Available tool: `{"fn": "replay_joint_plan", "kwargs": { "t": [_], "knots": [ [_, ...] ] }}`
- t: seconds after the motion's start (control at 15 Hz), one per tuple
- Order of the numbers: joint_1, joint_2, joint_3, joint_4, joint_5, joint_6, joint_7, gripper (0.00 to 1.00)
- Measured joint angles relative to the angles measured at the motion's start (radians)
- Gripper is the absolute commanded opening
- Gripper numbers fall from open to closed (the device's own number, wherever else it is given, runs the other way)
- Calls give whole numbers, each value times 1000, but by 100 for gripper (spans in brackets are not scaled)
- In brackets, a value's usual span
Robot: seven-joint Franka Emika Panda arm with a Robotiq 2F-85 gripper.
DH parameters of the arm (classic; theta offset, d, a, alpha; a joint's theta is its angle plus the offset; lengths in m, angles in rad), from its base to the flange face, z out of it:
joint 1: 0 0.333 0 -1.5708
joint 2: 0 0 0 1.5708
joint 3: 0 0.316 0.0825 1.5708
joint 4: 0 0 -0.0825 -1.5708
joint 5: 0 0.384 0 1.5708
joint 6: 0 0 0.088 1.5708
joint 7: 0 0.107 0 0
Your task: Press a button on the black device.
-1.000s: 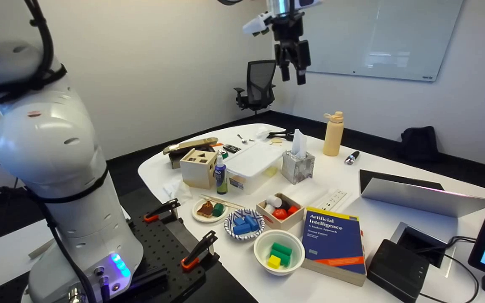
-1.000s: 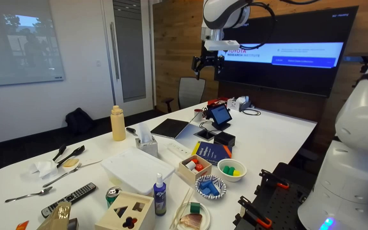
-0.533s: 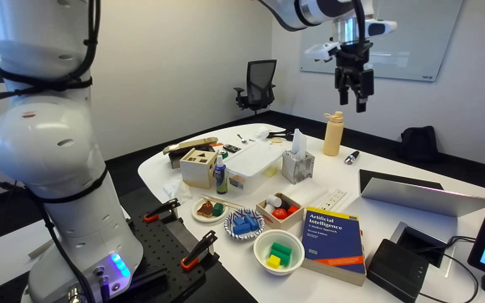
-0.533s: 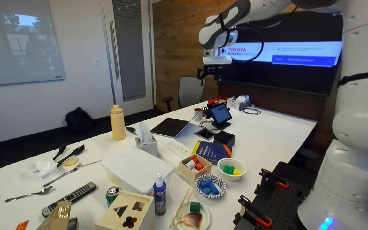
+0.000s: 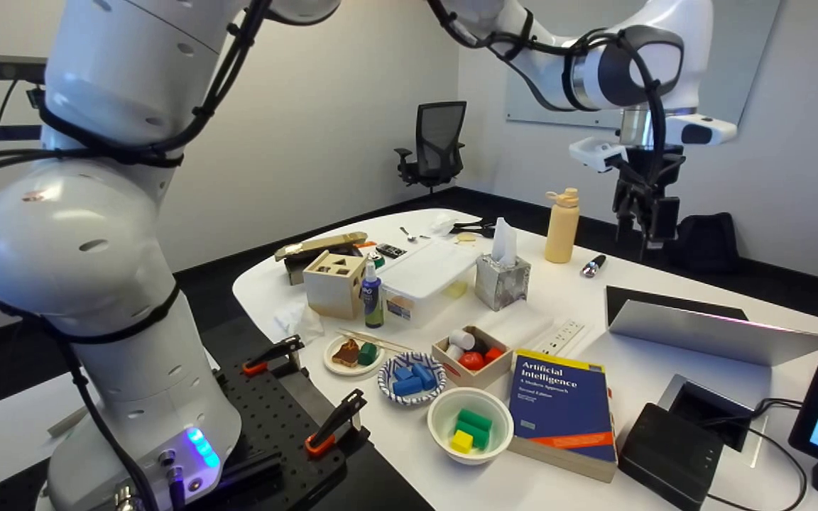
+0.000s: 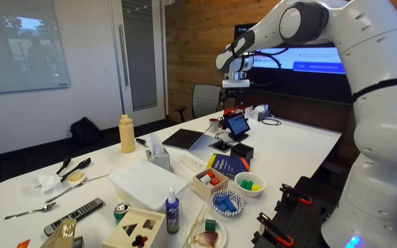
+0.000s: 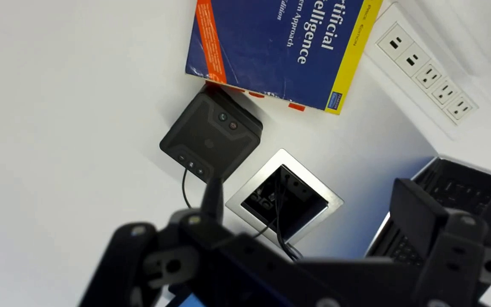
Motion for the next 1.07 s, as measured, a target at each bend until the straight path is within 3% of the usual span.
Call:
{"fn": "replay_joint_plan", "kwargs": {
  "t": [0.8, 0.87, 1.07],
  "knots": [
    [-79, 182, -40, 15, 60, 2, 2, 100],
    [-84, 205, -41, 23, 62, 3, 2, 75],
    [-101, 271, -42, 58, 77, 10, 2, 58]
  ]
}}
